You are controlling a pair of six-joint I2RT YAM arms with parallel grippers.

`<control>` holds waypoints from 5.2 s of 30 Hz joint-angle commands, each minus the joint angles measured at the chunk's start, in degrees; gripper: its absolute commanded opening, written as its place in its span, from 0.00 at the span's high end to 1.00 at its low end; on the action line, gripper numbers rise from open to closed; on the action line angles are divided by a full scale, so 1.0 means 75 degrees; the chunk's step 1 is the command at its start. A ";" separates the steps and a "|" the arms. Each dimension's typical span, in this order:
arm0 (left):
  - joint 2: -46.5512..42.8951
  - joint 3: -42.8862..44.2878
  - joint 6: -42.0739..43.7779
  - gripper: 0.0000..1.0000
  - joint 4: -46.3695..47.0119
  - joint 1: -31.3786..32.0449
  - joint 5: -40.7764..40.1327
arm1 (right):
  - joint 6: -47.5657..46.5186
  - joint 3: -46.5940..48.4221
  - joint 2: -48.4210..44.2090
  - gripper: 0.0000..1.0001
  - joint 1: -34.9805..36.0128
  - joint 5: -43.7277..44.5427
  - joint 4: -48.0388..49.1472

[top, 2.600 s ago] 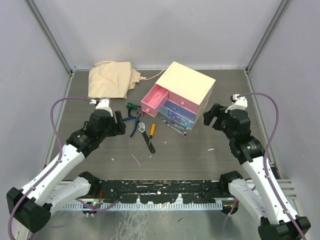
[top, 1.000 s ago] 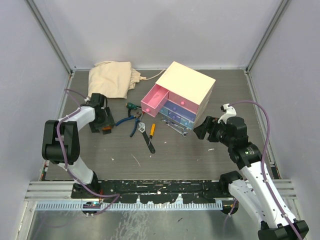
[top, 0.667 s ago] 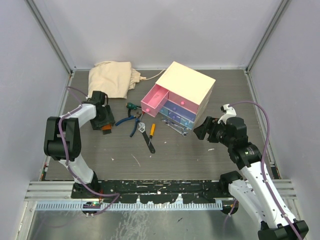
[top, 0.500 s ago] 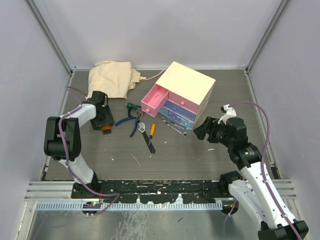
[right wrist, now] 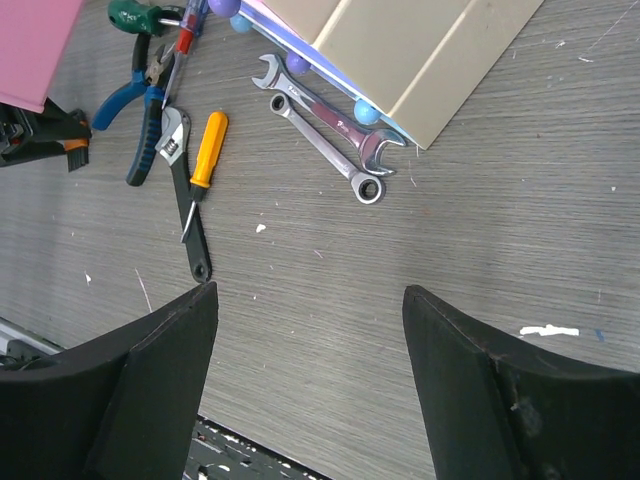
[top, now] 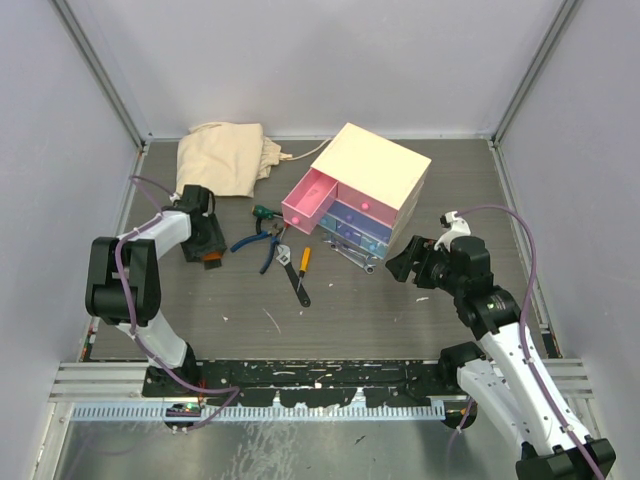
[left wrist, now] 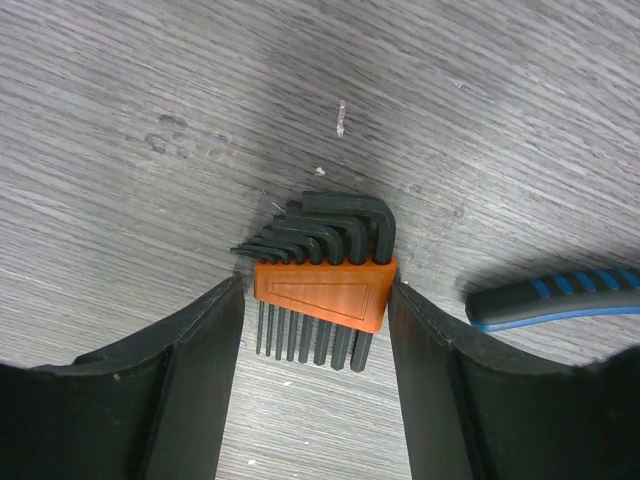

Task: Sort the tools into containers
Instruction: Pick up the wrench from the center of the board, then place the wrench in the drawer, then close the drawer in the storage box.

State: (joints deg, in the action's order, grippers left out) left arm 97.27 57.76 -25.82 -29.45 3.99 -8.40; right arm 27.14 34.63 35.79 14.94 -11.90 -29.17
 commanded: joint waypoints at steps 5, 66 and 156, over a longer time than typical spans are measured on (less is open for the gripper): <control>0.0226 -0.0206 -0.0020 0.52 -0.0139 -0.0040 0.0336 | 0.0106 -0.0007 -0.0124 0.21 0.0015 -0.0037 0.0257; -0.0183 0.6287 0.2498 0.53 -0.1447 0.4553 0.1114 | 0.0495 0.0120 -0.0574 0.22 0.0019 0.0383 -0.0106; -0.2860 0.0060 0.0665 0.62 0.3519 0.3920 0.2475 | -0.2805 0.9356 0.9314 0.25 -0.0738 -0.1241 -0.0061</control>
State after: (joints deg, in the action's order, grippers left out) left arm 75.66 57.28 -21.28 -10.55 33.78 7.31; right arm 6.07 103.72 106.02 8.88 -18.20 -29.23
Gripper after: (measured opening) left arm 0.393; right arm 0.748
